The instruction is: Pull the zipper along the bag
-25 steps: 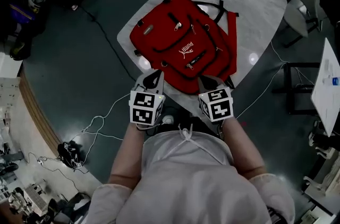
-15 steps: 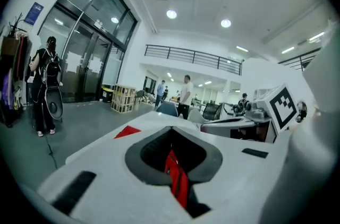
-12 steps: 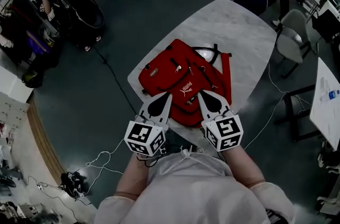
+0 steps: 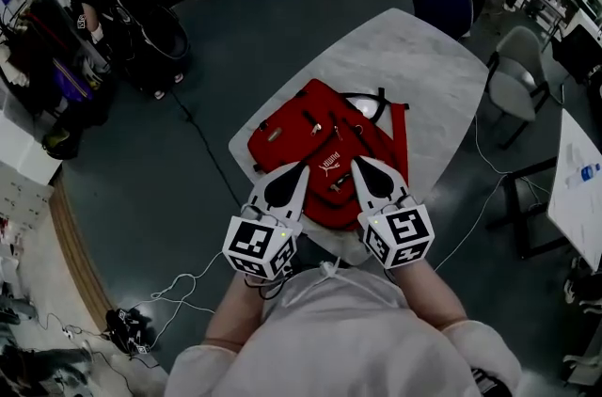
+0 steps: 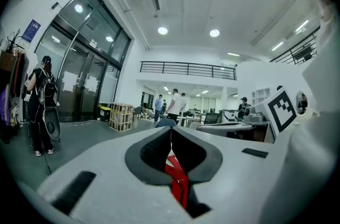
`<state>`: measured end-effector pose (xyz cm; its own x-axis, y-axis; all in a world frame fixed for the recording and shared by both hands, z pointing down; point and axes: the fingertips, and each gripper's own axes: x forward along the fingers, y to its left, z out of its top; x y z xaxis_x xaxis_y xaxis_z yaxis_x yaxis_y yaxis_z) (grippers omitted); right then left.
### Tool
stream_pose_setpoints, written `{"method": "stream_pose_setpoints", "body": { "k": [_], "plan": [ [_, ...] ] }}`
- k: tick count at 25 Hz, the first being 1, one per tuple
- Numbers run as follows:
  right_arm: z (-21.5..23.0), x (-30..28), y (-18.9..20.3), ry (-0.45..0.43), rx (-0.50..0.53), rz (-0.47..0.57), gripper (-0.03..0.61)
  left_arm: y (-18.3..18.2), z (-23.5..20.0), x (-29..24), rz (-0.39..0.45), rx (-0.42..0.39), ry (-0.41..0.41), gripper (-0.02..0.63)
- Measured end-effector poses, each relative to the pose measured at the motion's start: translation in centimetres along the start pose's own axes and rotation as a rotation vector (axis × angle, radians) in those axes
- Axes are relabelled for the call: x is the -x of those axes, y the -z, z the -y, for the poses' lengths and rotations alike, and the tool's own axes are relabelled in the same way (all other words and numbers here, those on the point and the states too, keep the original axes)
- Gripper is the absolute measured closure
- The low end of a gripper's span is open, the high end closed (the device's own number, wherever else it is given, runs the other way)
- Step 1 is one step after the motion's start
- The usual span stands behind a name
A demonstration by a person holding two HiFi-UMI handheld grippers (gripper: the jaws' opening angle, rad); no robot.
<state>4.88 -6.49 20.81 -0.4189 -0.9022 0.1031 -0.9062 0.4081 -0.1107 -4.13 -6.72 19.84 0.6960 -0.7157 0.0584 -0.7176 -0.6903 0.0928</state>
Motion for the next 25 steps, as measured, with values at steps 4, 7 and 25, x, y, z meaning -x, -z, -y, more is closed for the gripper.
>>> {"method": "stream_pose_setpoints", "body": {
  "k": [4, 7, 25],
  "plan": [
    [0.0, 0.0, 0.2, 0.0, 0.003, -0.006, 0.554, -0.1, 0.2, 0.0, 0.009, -0.002, 0.0, 0.594],
    [-0.2, 0.1, 0.3, 0.005, 0.015, -0.006, 0.554, 0.2, 0.3, 0.0, 0.003, 0.002, 0.0, 0.594],
    [-0.1, 1.5, -0.8, 0.024, 0.016, 0.041, 0.554, -0.2, 1.7, 0.2, 0.025, 0.067, 0.031, 0.594]
  ]
}}
